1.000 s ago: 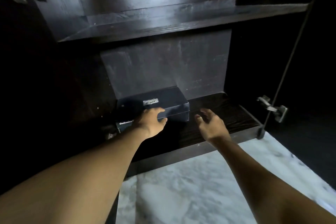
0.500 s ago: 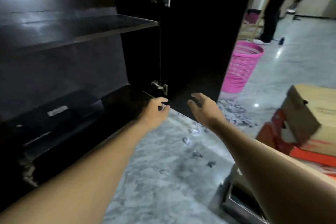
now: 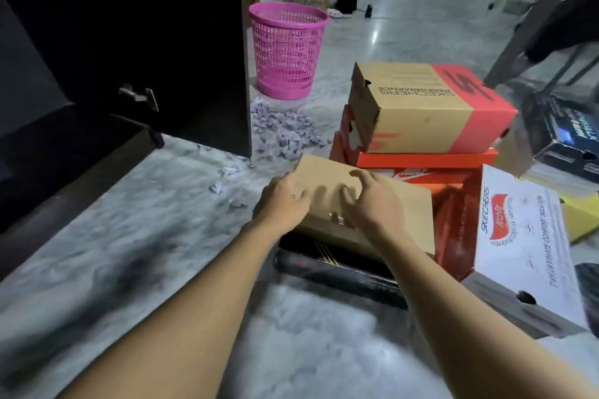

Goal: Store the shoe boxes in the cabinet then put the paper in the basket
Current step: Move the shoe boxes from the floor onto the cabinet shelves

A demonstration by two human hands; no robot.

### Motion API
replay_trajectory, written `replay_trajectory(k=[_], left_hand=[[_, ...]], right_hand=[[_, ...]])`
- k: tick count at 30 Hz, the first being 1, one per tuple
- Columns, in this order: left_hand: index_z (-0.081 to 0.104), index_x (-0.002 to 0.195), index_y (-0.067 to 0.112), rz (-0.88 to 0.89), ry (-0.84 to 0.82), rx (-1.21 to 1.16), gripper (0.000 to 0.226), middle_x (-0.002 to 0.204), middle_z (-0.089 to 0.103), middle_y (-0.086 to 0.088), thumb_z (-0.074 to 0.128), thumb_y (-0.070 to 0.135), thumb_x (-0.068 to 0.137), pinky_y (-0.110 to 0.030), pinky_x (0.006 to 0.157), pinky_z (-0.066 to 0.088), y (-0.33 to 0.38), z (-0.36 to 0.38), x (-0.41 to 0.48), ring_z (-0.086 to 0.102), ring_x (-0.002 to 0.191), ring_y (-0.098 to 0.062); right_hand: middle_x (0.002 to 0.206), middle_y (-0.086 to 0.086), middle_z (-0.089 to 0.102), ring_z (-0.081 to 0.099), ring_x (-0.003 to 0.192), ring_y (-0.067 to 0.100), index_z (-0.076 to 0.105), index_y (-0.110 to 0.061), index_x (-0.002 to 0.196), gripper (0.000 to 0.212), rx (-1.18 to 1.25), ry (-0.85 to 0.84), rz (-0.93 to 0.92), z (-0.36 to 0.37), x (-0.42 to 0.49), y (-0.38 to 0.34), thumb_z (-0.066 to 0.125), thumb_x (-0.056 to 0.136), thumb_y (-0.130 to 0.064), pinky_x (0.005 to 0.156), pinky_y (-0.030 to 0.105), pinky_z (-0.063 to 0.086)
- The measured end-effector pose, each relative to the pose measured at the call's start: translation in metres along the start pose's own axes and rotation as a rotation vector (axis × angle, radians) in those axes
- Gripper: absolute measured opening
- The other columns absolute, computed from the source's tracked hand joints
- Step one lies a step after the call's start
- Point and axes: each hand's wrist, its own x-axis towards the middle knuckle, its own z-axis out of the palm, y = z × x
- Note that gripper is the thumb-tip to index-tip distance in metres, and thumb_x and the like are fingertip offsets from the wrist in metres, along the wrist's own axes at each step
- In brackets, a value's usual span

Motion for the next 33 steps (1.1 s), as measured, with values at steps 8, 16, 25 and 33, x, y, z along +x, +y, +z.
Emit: replay_trajectory(k=[8, 16, 25, 33], left_hand=[[0.029, 0.146, 0.037, -0.168, 0.073, 0.033, 0.063, 0.137, 0.046, 0.0, 0.048, 0.05, 0.087, -0.039, 0.098, 0.042, -0.02, 0.042, -0.001, 0.046, 0.125, -0.024], [0.049, 0.114, 0.031, -0.186, 0.366, 0.01, 0.036, 0.109, 0.062, -0.005, 0.056, 0.037, 0.079, -0.033, 0.07, 0.043, -0.035, 0.032, -0.012, 0.057, 0.093, -0.03], [0.036, 0.145, 0.038, -0.171, 0.28, -0.246, 0.066, 0.137, 0.055, 0.002, 0.059, 0.038, 0.083, -0.03, 0.091, 0.044, -0.059, 0.027, -0.023, 0.054, 0.12, -0.021], [0.04, 0.144, 0.039, -0.152, 0.388, -0.223, 0.068, 0.134, 0.057, 0.006, 0.067, 0.036, 0.081, -0.025, 0.09, 0.042, -0.071, -0.005, -0.032, 0.053, 0.122, -0.017]], right_hand=[[0.16, 0.02, 0.015, 0.012, 0.149, 0.036, 0.034, -0.023, 0.147, 0.092, -0.211, -0.048, 0.368, 0.004, -0.018, 0.061, 0.037, 0.078, -0.084, 0.115, 0.061, 0.014], [0.147, 0.007, 0.037, 0.041, 0.133, 0.031, 0.046, -0.032, 0.139, 0.071, 0.111, 0.02, 0.221, 0.004, -0.01, 0.075, 0.059, 0.08, -0.07, 0.103, 0.04, 0.043], [0.146, -0.004, 0.045, 0.04, 0.135, 0.011, 0.039, -0.028, 0.146, 0.074, 0.567, 0.172, 0.246, 0.033, -0.063, 0.091, 0.071, 0.083, -0.052, 0.106, 0.022, 0.029], [0.143, -0.005, 0.046, 0.04, 0.135, 0.007, 0.037, -0.026, 0.145, 0.088, 0.612, 0.093, 0.073, 0.038, -0.047, 0.059, 0.079, 0.073, -0.053, 0.111, 0.024, 0.031]])
